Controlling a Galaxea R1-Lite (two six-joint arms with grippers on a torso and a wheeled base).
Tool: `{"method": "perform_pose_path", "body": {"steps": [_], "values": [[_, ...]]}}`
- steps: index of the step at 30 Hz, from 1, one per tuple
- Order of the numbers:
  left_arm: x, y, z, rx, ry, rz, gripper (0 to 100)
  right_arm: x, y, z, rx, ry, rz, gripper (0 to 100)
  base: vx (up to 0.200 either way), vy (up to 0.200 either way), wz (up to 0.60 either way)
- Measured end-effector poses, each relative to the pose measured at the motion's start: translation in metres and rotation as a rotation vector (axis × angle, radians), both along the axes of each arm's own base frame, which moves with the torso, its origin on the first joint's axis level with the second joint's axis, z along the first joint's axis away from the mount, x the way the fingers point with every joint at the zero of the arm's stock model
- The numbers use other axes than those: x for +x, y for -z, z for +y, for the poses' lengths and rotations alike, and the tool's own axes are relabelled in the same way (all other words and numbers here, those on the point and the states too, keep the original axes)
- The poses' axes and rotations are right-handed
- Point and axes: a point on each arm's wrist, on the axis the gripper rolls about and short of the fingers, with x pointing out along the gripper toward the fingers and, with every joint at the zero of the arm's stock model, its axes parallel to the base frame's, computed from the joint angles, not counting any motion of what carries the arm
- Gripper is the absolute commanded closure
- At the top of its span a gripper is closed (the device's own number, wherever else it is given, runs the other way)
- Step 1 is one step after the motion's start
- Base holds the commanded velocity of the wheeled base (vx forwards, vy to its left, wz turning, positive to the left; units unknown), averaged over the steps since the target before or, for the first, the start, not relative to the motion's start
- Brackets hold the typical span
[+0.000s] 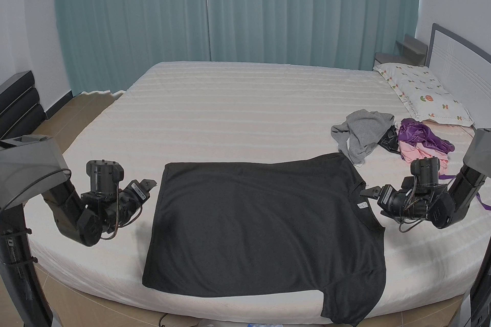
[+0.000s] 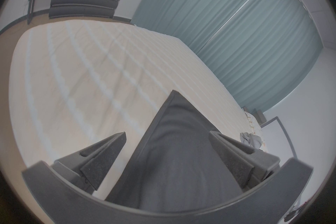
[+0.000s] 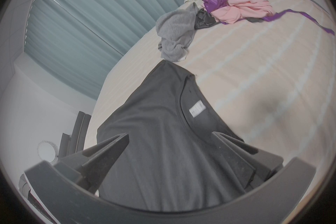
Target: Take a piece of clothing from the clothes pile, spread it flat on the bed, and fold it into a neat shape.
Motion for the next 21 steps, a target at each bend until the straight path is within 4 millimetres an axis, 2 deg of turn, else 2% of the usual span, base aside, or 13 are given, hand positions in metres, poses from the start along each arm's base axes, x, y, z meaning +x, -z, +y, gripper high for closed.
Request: {"method": "perform_pose_path", "body": {"steps": [5, 10, 16, 21], "values": [[-0.035, 0.002, -0.005, -0.076, 0.022, 0.007, 0, -0.025, 0.000, 0.000, 0.021, -0.017, 0.024, 0, -0.200, 0.000, 0.00], [-0.048, 0.009, -0.008, -0.115, 0.050, -0.010, 0, -0.037, 0.006, 0.001, 0.029, -0.029, 0.049, 0, -0.200, 0.000, 0.00], [-0.061, 0.020, -0.008, -0.121, 0.060, 0.026, 0, -0.043, 0.014, 0.001, 0.038, -0.041, 0.077, 0, 0.000, 0.000, 0.00], [-0.064, 0.025, -0.009, -0.125, 0.068, 0.050, 0, -0.044, 0.016, 0.001, 0.039, -0.041, 0.088, 0, 0.000, 0.000, 0.00]]}}
